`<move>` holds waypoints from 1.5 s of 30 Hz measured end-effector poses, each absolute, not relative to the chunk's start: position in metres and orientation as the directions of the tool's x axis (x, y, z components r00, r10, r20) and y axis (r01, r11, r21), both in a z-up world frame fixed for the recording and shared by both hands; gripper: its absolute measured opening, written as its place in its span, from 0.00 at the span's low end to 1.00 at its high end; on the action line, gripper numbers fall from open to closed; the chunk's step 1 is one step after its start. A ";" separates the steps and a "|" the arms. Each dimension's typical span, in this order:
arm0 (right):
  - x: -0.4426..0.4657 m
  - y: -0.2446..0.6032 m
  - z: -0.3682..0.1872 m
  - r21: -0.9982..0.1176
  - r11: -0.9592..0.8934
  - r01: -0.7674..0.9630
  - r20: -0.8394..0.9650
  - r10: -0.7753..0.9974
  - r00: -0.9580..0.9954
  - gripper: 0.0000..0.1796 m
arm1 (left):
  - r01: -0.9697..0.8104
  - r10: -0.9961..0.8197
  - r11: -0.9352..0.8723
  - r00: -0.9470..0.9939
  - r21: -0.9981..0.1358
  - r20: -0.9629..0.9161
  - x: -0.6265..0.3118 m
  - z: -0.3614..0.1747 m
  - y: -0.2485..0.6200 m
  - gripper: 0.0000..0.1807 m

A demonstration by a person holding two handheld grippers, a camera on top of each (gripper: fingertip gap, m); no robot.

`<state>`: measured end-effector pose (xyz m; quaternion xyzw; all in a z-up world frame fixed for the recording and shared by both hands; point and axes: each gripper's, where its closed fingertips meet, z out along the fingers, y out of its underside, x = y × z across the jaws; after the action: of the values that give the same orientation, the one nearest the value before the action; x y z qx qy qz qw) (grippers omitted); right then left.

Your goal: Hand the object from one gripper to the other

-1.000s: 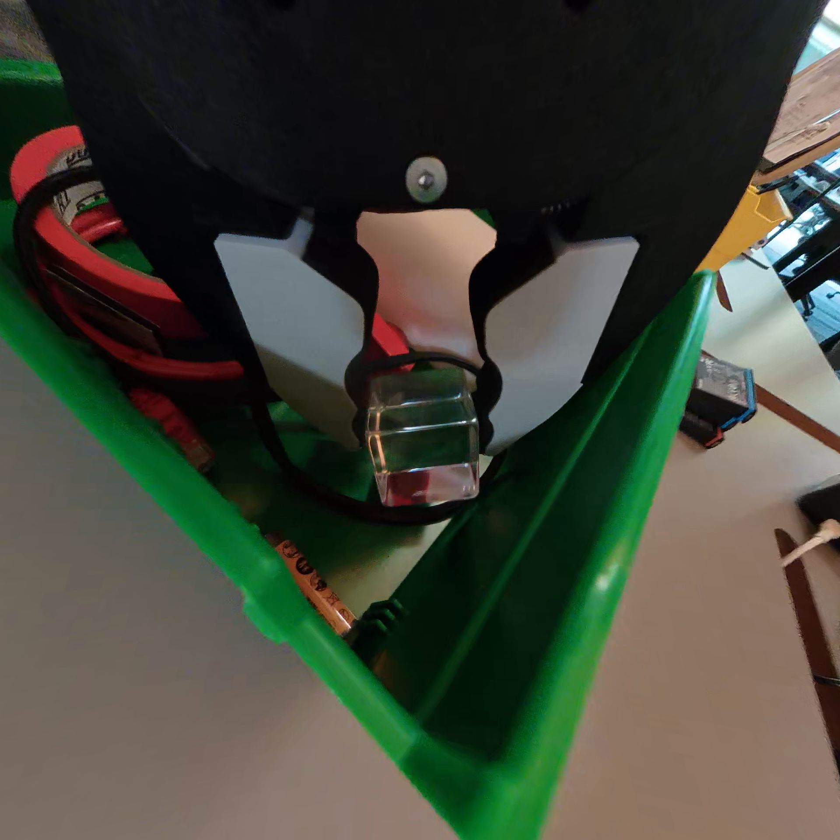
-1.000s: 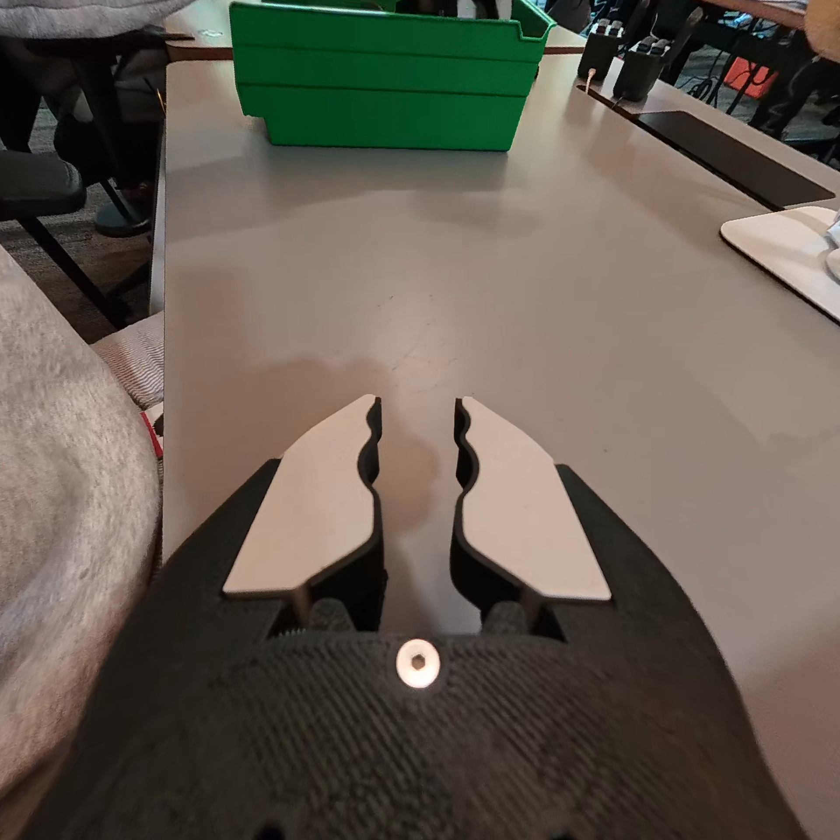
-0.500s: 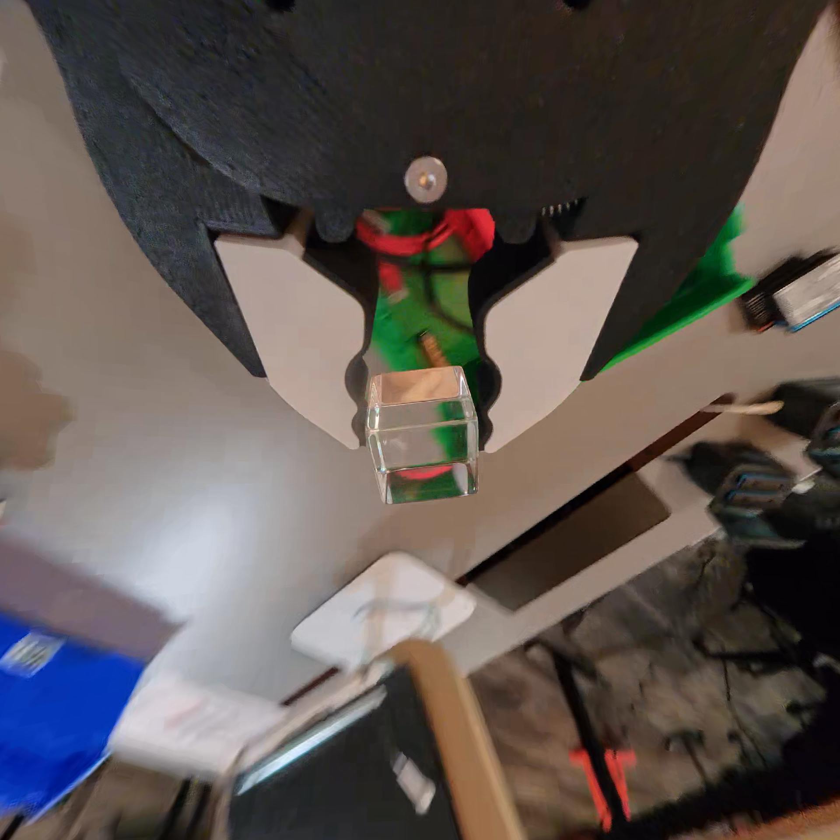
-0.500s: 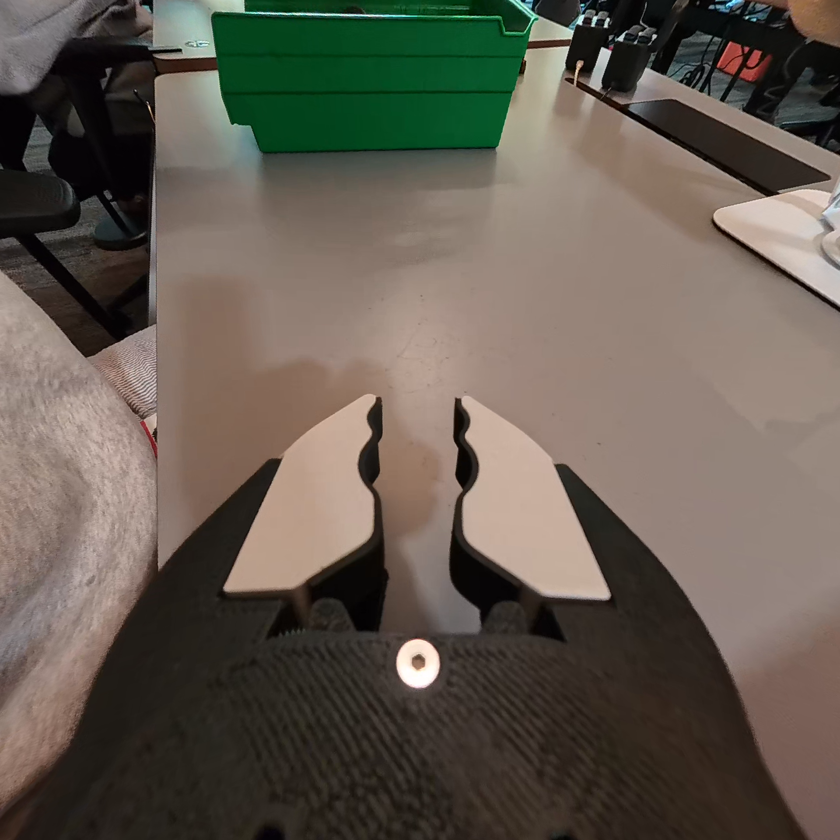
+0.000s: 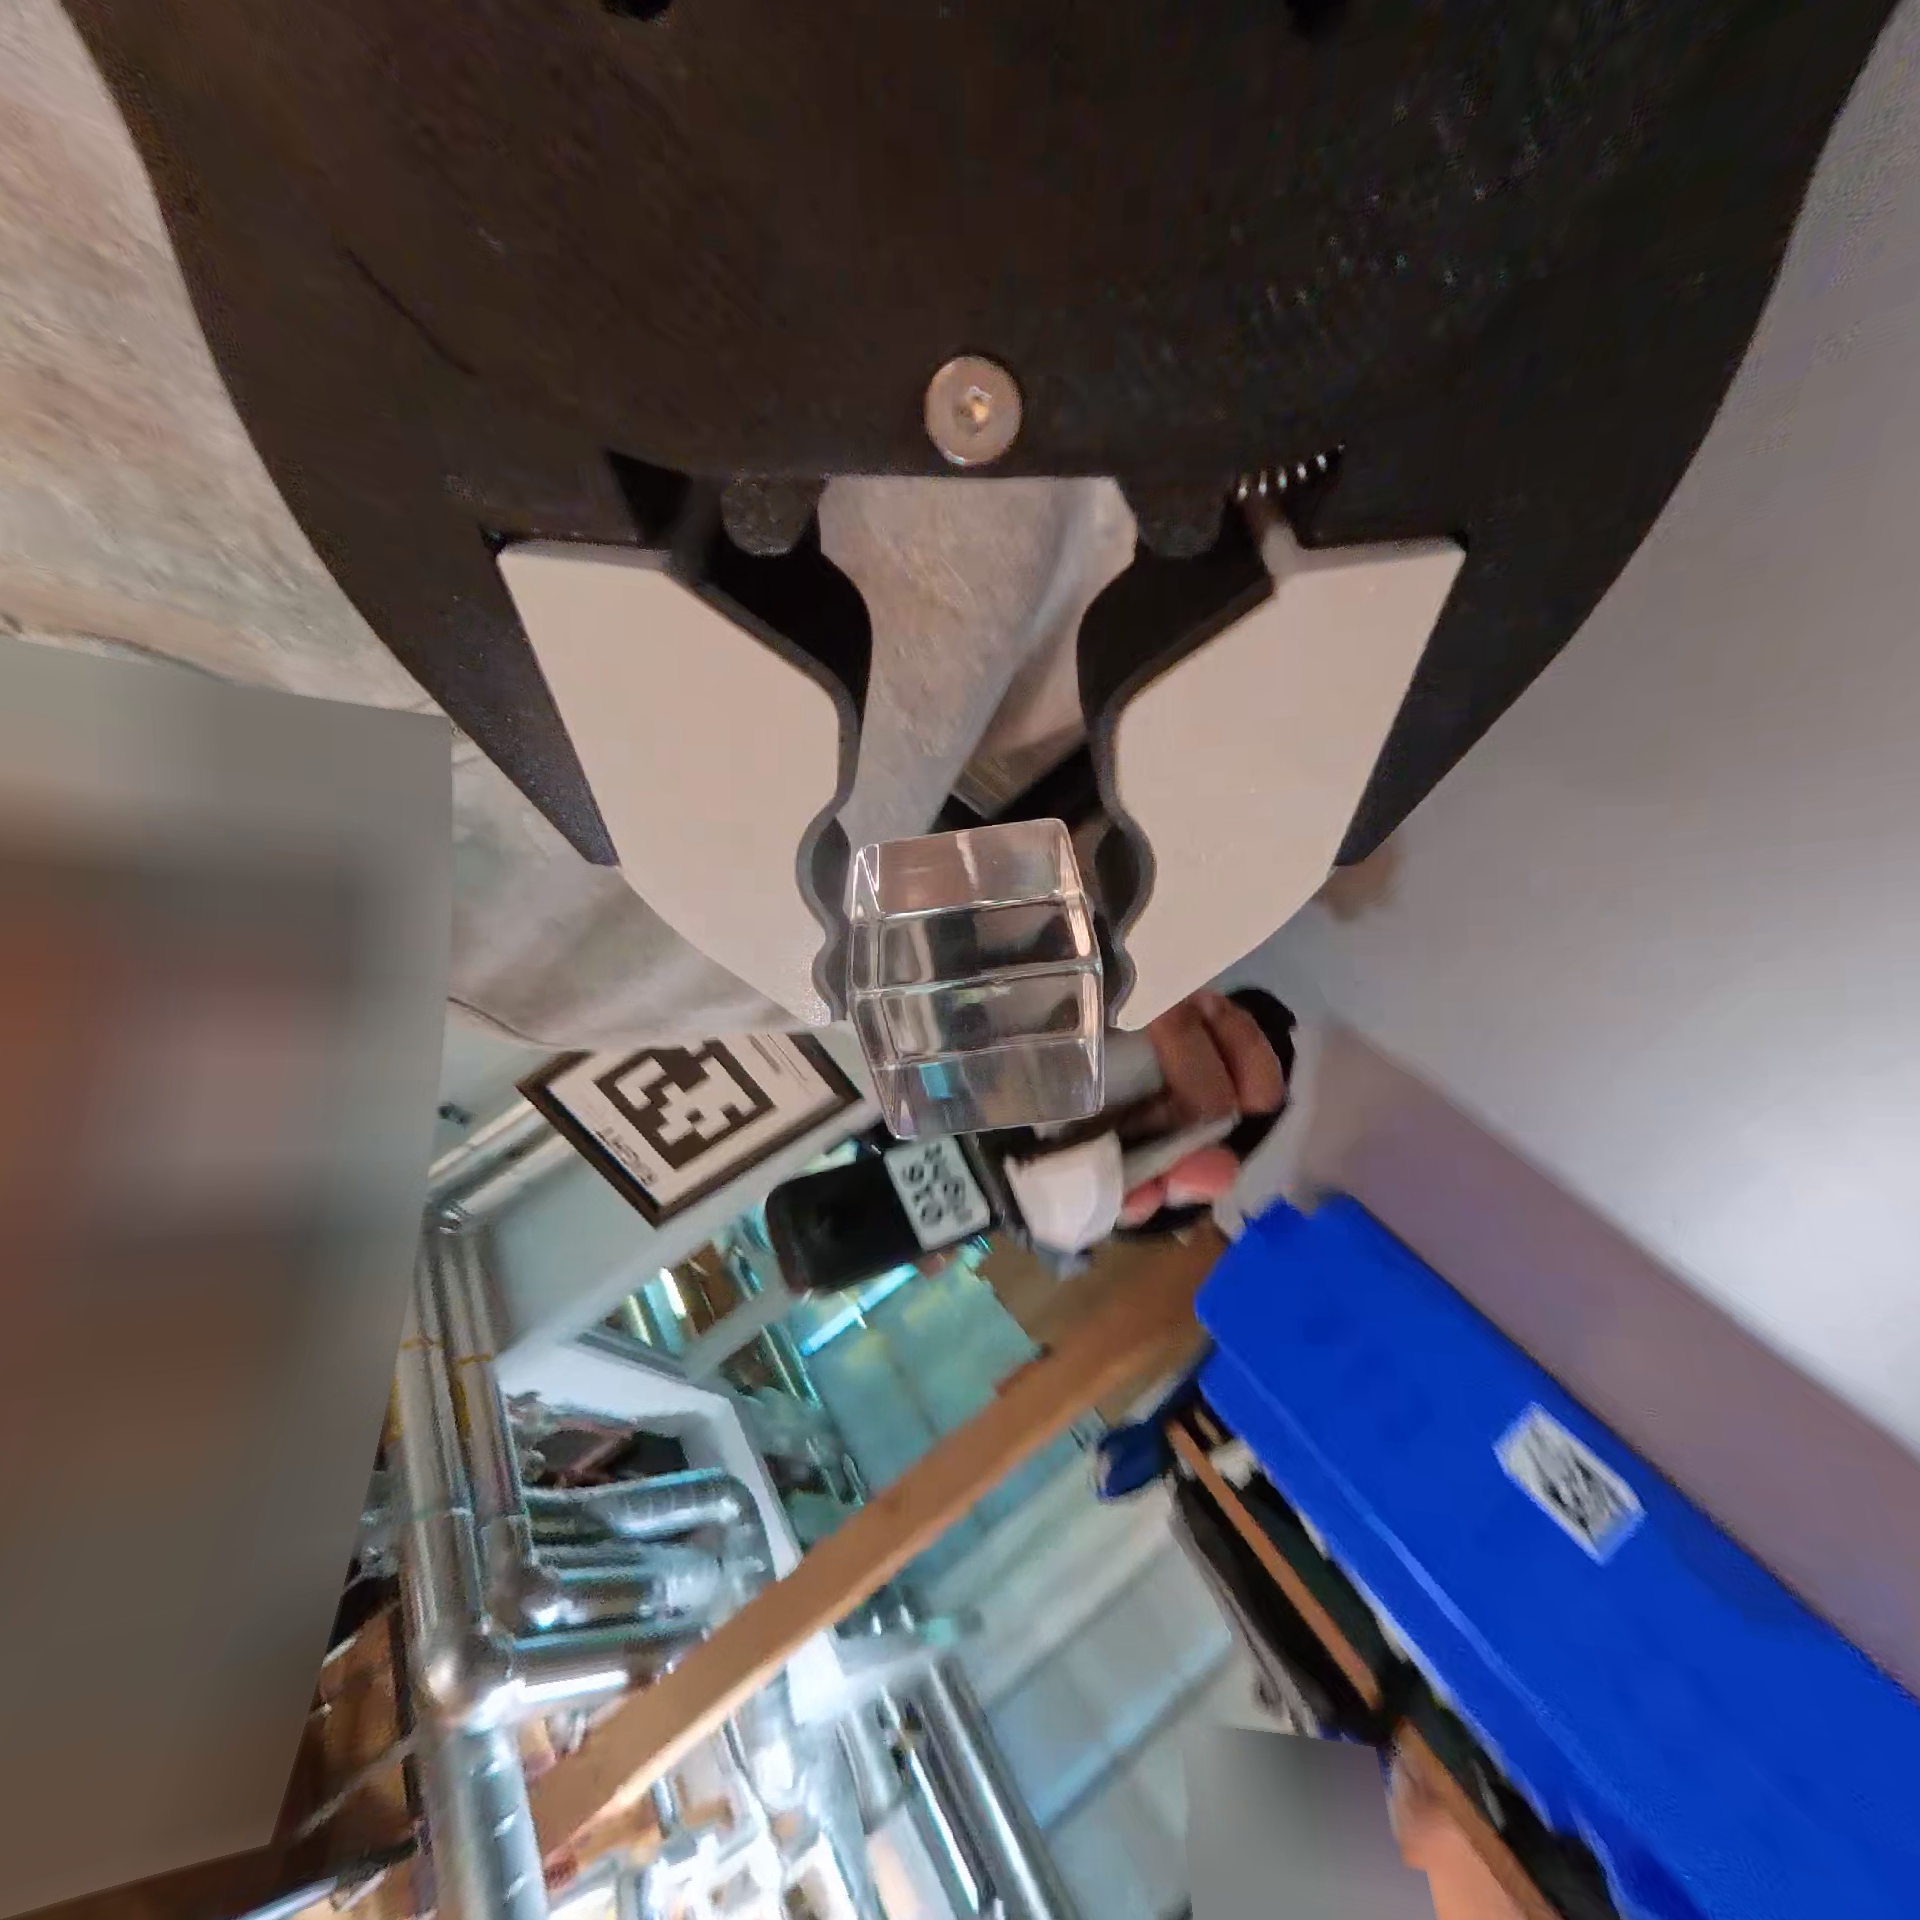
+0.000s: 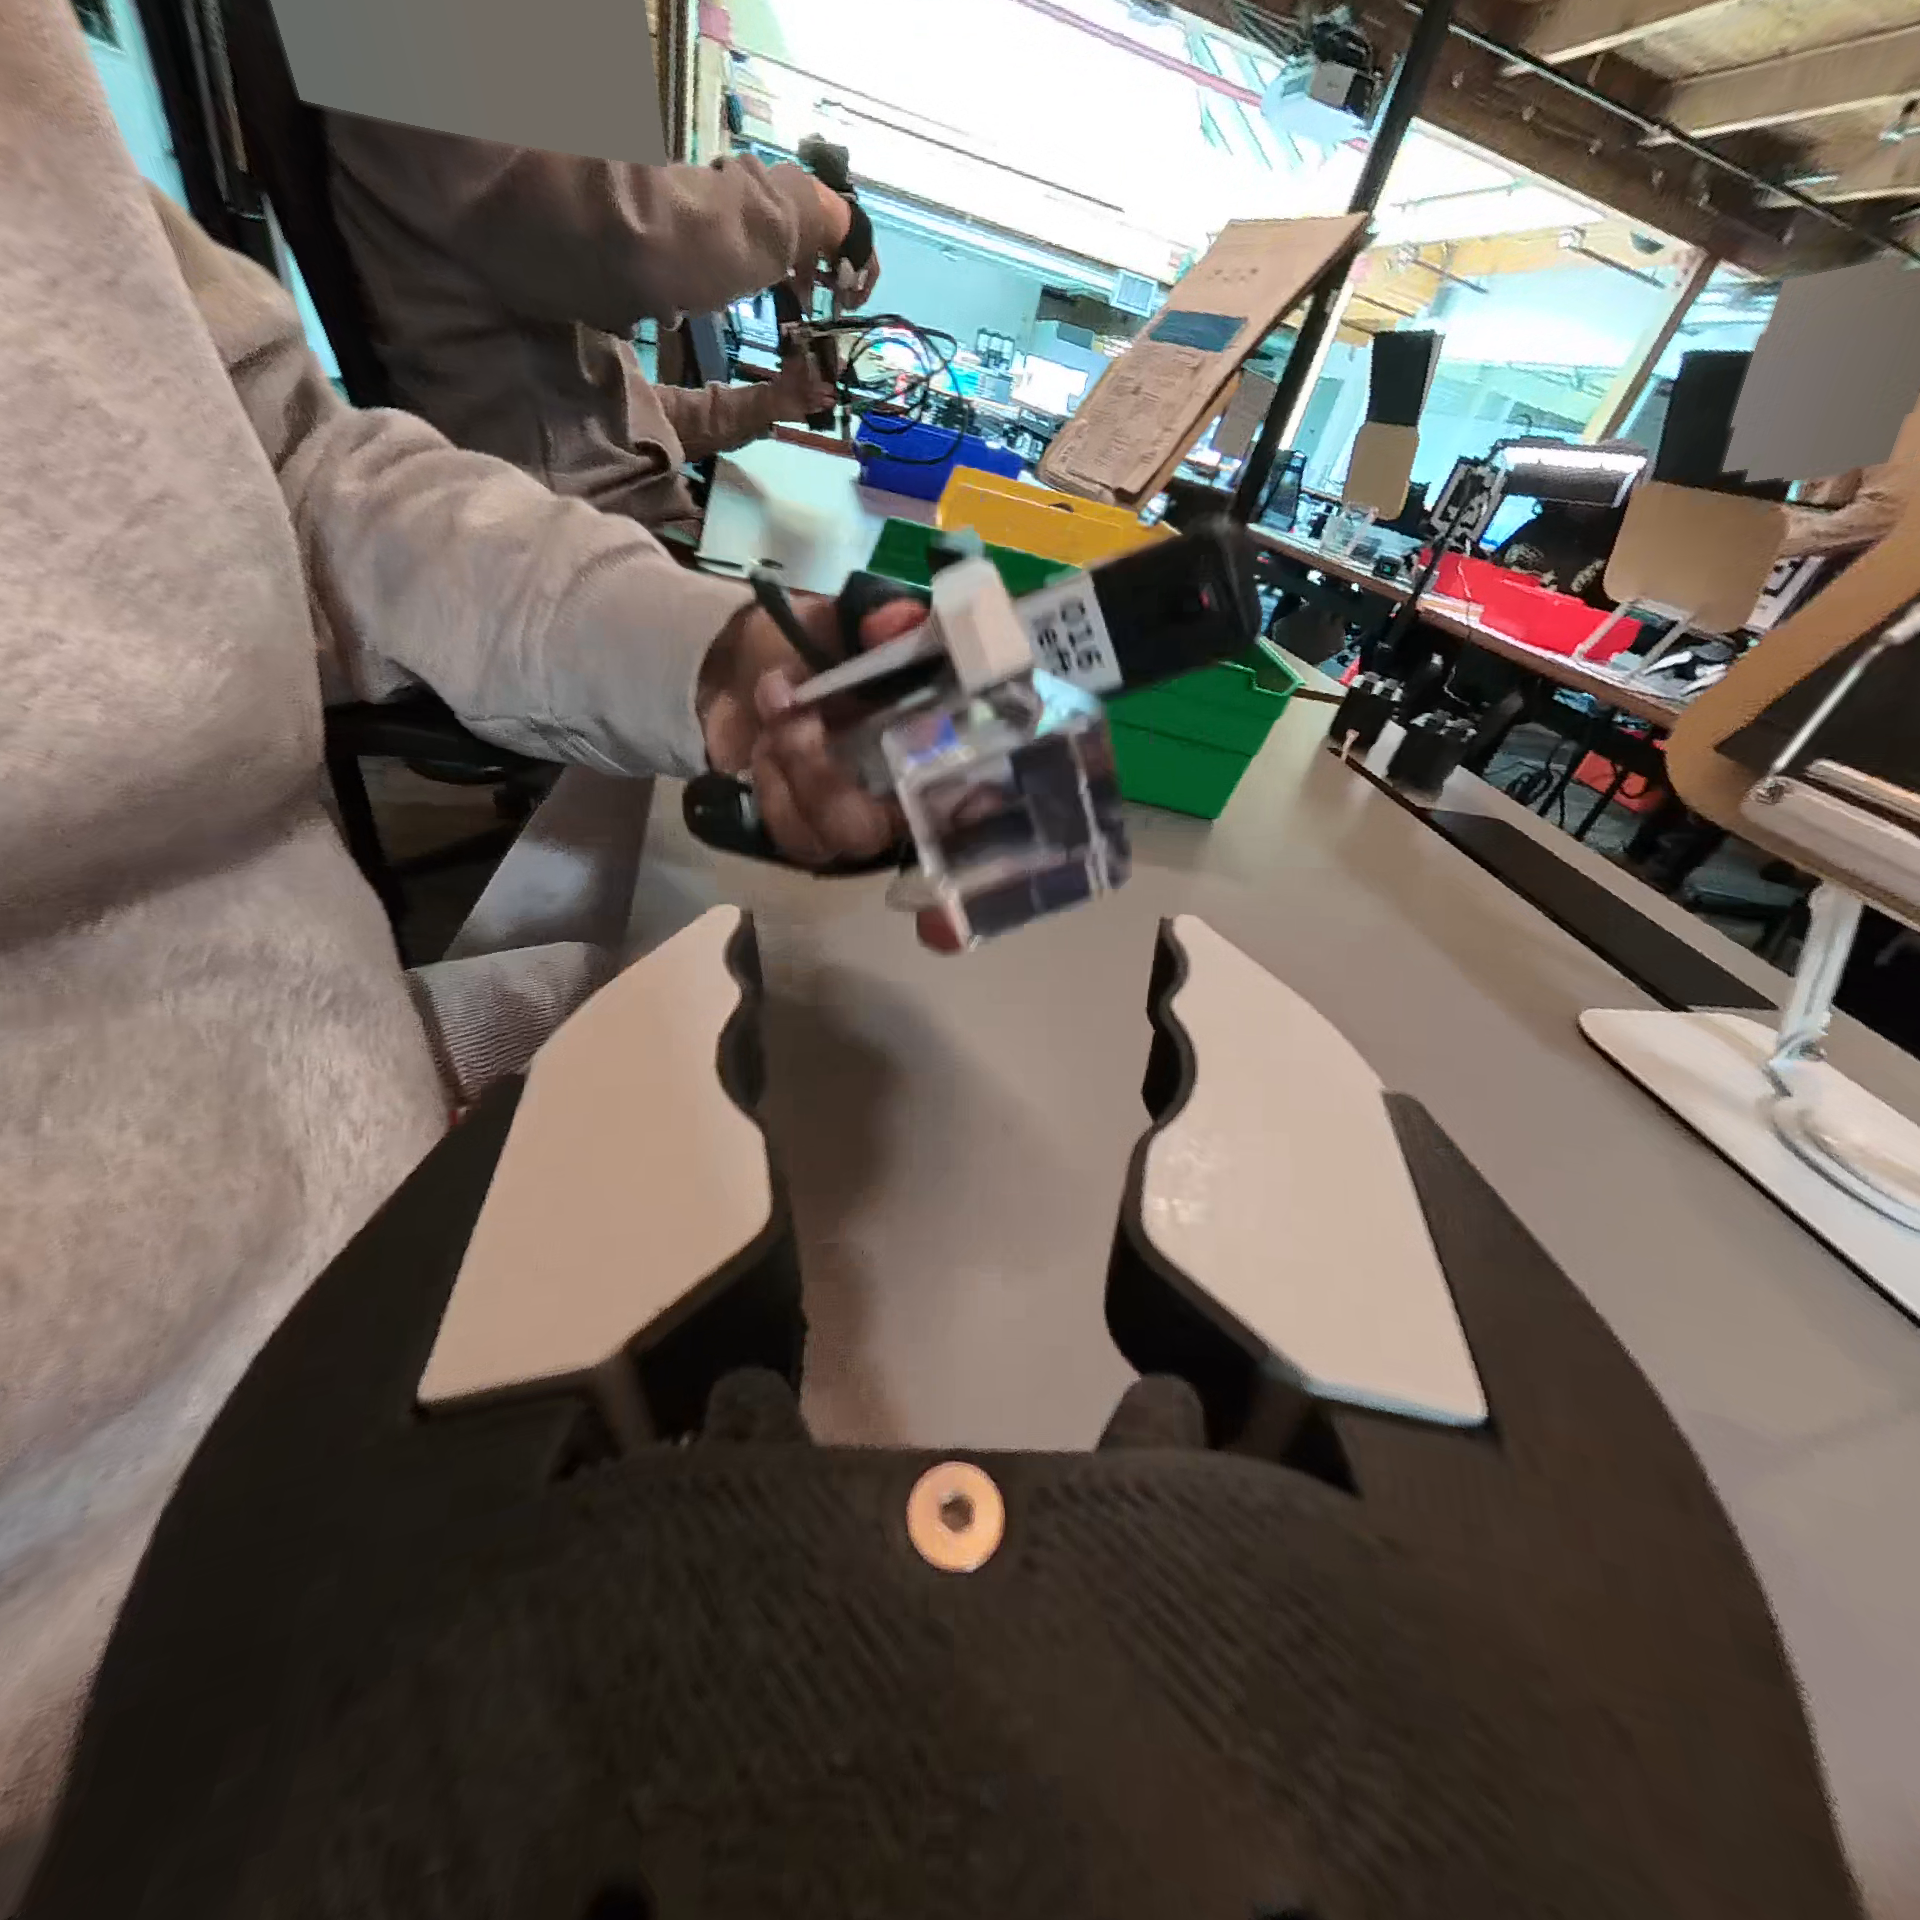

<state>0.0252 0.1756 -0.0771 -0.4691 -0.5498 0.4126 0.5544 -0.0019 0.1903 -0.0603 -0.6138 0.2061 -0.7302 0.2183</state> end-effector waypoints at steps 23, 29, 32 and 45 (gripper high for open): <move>0.049 0.136 -0.087 -0.951 0.270 0.151 0.287 0.952 0.106 0.25 | -0.185 -0.343 -0.886 -0.356 -0.426 0.869 0.081 -0.082 0.133 0.26; 0.065 0.159 -0.105 -0.938 0.184 0.295 0.261 0.933 0.248 0.25 | -0.118 -0.467 -0.854 -0.253 -0.506 0.847 0.091 -0.091 0.150 0.41; 0.074 0.174 -0.118 -0.903 0.135 0.407 0.281 0.904 0.323 0.26 | -0.087 -0.571 -0.812 -0.088 -0.577 0.816 0.091 -0.110 0.169 0.41; 0.065 0.195 -0.151 -0.446 0.233 0.864 0.754 0.618 0.223 0.26 | -0.226 -0.855 -0.475 0.348 -0.851 0.385 0.092 -0.143 0.180 0.26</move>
<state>0.0654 0.1948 -0.1507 -0.6067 -0.6108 -0.1245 0.4933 0.0919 0.1800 -0.1428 -0.7384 0.3660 -0.4382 0.3588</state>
